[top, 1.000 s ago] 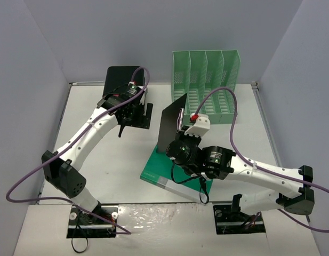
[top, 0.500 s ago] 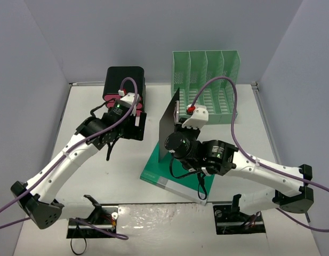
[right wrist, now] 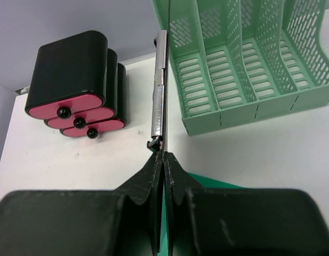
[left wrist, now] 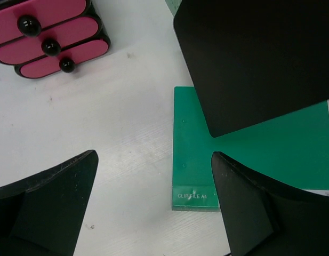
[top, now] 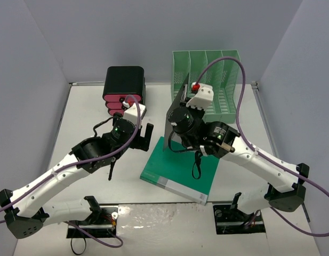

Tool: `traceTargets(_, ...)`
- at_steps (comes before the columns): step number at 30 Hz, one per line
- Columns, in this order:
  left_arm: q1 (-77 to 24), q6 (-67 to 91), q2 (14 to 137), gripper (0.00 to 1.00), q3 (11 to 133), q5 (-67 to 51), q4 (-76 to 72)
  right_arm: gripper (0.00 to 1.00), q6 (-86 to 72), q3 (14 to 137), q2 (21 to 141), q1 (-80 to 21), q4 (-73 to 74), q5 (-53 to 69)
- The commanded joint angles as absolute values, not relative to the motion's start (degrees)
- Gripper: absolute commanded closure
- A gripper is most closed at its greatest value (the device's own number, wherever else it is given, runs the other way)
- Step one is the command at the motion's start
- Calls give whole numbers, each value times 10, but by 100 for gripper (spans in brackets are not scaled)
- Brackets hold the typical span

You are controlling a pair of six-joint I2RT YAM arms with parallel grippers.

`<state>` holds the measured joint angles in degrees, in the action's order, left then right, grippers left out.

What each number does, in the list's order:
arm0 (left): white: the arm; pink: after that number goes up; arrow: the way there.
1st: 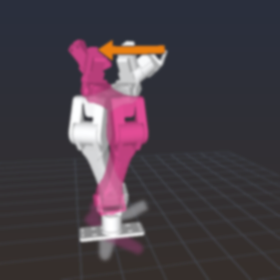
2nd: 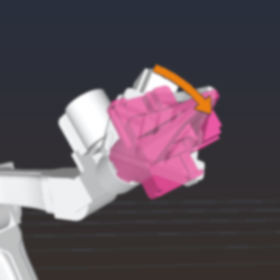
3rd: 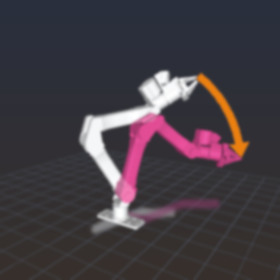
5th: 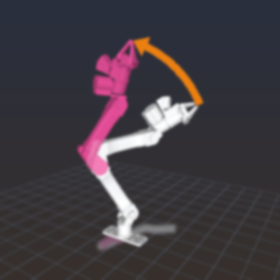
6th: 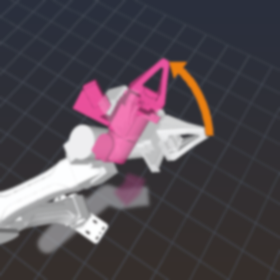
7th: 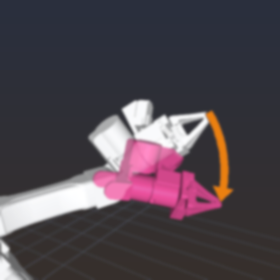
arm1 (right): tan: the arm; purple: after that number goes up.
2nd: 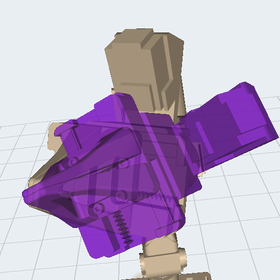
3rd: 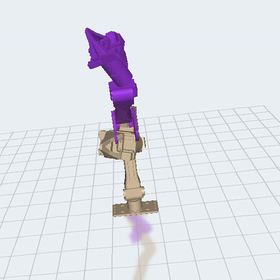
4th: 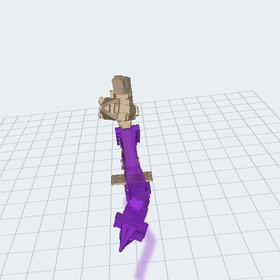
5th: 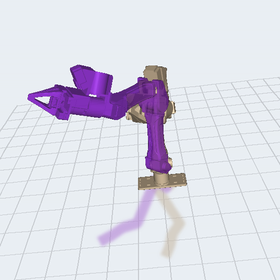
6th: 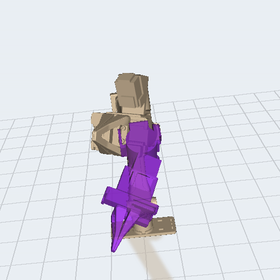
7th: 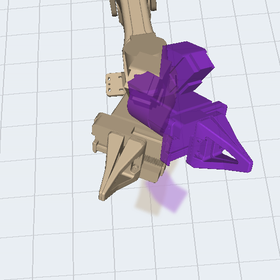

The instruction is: Organize the desk

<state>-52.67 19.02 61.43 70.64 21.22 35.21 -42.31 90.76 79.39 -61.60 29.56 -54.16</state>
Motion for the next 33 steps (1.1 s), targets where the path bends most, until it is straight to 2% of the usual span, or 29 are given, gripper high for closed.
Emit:
traceTargets(1, -542, 173, 614, 15, 717, 259, 289, 100, -370, 982, 806, -573, 266, -551)
traceTargets(9, -543, 171, 627, 15, 720, 261, 289, 100, -299, 1056, 814, -522, 266, -555)
traceTargets(15, -543, 167, 640, 15, 721, 255, 287, 100, -200, 1054, 820, -490, 211, -538)
traceTargets(25, -543, 164, 650, 15, 721, 254, 287, 100, -87, 988, 832, -396, 61, -396)
traceTargets(33, -542, 163, 652, 15, 716, 263, 288, 100, -41, 1037, 862, -380, 38, -342)
